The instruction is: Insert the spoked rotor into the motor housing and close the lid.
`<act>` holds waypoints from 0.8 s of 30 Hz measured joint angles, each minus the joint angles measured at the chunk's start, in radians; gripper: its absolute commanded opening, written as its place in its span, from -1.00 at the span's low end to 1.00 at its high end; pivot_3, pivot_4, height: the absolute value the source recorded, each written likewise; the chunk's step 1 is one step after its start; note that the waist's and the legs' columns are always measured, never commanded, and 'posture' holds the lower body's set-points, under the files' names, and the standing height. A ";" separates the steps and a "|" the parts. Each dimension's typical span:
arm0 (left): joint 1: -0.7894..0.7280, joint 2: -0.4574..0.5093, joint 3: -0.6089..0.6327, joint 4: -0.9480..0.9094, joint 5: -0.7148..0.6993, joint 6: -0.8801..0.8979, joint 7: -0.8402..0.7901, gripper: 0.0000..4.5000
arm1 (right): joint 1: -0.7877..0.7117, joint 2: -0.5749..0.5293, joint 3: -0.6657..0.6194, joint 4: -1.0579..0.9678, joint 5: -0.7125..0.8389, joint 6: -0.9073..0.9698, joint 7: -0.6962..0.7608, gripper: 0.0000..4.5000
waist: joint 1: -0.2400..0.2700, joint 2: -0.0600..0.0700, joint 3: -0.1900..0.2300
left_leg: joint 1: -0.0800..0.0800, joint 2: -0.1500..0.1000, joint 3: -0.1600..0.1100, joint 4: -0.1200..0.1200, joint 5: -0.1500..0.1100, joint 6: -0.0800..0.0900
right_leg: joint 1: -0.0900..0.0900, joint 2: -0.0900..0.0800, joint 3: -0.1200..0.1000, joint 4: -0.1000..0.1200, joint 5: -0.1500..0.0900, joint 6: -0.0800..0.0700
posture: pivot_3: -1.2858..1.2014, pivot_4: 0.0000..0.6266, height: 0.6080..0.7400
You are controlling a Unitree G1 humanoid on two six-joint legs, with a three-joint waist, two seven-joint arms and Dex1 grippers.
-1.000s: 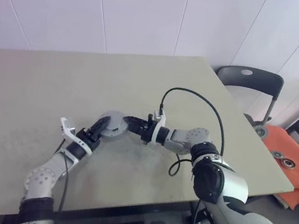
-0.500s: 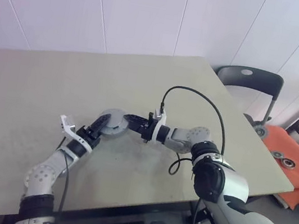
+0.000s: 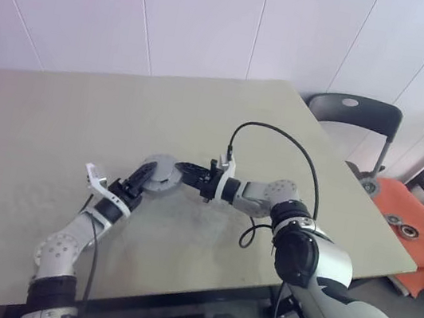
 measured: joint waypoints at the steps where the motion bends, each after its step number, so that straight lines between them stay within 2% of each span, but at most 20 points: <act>1: 0.000 0.000 0.000 0.000 0.001 0.000 0.000 0.09 | 0.000 0.000 0.001 0.000 0.000 -0.001 0.000 -0.43 | 0.000 0.000 0.000 | 0.000 0.000 0.000 0.000 0.000 0.000 | 0.000 0.000 0.000 0.000 0.000 0.000 | 0.03 -1.00 1.00; 11: 0.000 0.001 0.002 0.000 0.018 -0.008 0.000 0.09 | 0.000 0.007 0.017 -0.001 -0.017 -0.041 0.015 -0.43 | 0.000 0.000 0.000 | 0.000 0.000 0.000 0.000 0.000 0.000 | 0.000 0.000 0.000 0.000 0.000 0.000 | 0.03 -1.00 1.00; 16: 0.000 -0.001 -0.015 -0.016 0.024 0.007 -0.014 0.09 | 0.000 0.004 0.048 -0.004 -0.041 -0.062 0.025 0.29 | 0.002 0.000 0.000 | -0.001 0.000 0.000 0.000 0.000 0.000 | 0.000 0.000 0.000 -0.001 0.000 0.000 | 0.03 -1.00 1.00; 24: 0.000 -0.008 -0.045 -0.022 0.027 0.022 -0.022 0.09 | -0.006 0.004 0.009 -0.001 -0.028 -0.055 -0.019 0.29 | -0.002 0.001 0.001 | 0.000 0.000 0.000 -0.001 0.000 0.000 | -0.001 0.000 0.000 0.000 0.000 0.000 | 0.03 -1.00 1.00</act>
